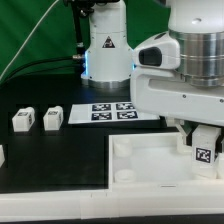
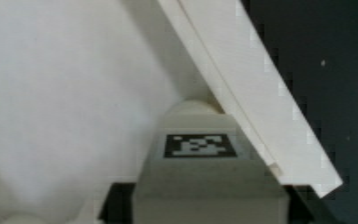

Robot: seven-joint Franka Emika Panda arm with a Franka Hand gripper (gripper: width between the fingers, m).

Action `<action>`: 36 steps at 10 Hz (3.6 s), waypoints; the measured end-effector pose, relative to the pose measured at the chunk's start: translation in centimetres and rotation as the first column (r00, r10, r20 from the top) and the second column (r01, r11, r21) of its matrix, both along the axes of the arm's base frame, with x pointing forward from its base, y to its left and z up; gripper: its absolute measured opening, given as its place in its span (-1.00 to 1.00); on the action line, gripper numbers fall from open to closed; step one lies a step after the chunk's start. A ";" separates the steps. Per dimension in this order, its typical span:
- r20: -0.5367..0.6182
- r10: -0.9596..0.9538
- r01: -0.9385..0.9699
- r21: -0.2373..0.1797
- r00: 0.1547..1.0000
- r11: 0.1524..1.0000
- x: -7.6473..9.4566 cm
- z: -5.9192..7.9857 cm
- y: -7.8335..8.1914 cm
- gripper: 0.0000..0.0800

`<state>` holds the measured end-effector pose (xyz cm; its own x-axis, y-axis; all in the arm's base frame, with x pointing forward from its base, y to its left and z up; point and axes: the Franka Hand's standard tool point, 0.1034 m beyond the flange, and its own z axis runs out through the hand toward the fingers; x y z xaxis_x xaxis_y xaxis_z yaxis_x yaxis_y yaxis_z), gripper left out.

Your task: Assemble one leg

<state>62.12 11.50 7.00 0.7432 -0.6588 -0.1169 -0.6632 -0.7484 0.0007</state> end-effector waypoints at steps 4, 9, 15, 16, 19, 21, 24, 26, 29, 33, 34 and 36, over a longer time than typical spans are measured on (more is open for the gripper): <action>-0.030 -0.429 0.428 -0.035 0.903 0.903 0.0 0.0 0.3 -0.26; -0.032 -0.449 0.448 -0.038 0.893 0.893 -0.1 -0.1 0.4 0.53; 0.004 0.073 -0.073 0.014 0.997 0.997 -0.1 -0.1 0.2 0.62; 0.014 0.194 -0.194 0.016 0.981 0.981 -0.1 -0.1 0.3 0.62; 0.051 0.516 -0.518 0.033 0.855 0.855 0.0 0.0 -0.1 0.62; 0.072 0.693 -0.696 0.034 0.718 0.717 0.0 0.0 -0.5 0.62; 0.082 0.780 -0.784 0.033 0.621 0.620 0.0 -0.1 -1.1 0.62; 0.081 0.779 -0.783 0.033 0.621 0.621 0.0 -0.2 -1.2 0.30; 0.080 0.779 -0.783 0.034 0.621 0.621 0.0 -0.2 -1.2 -0.27; 0.077 0.759 -0.763 0.034 0.646 0.646 0.0 -0.2 -1.2 -0.27; 0.072 0.719 -0.722 0.035 0.691 0.691 0.0 -0.2 -1.1 -0.27; 0.050 0.565 -0.566 0.030 0.824 0.824 -0.1 -0.3 -1.1 -0.27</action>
Offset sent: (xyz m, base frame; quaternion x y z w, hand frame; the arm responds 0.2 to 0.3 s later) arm 0.0009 0.0012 0.0016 0.0034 -0.0084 0.2842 0.9587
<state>62.06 10.41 6.74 0.9881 -0.1167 -0.0999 -0.1226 -0.9909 -0.0549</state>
